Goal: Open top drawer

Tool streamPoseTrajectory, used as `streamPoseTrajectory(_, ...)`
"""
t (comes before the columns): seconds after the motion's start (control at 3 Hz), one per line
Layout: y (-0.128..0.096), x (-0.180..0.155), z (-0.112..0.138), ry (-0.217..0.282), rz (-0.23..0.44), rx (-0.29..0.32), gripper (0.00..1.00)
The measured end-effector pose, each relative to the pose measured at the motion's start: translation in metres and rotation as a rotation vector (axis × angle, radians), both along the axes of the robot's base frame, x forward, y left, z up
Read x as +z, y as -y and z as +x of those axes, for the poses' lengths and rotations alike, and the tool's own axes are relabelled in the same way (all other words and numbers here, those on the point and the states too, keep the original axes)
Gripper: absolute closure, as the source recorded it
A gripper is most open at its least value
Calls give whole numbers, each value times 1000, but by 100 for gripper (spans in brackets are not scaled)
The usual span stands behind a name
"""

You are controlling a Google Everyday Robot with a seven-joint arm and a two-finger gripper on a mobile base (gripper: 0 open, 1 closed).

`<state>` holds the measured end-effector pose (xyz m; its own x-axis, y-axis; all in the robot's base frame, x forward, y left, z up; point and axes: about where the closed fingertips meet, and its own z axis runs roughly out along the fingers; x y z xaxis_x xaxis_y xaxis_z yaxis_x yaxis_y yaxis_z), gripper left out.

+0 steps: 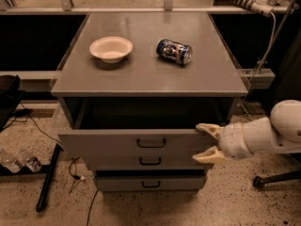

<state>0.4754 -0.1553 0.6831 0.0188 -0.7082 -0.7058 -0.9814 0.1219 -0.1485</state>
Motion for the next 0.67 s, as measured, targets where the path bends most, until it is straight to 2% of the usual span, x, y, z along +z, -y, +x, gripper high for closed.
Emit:
streamPoseTrajectory(0.33,0,8,0,0,0,0,83)
streamPoseTrajectory(0.67,0,15,0,0,0,0,100)
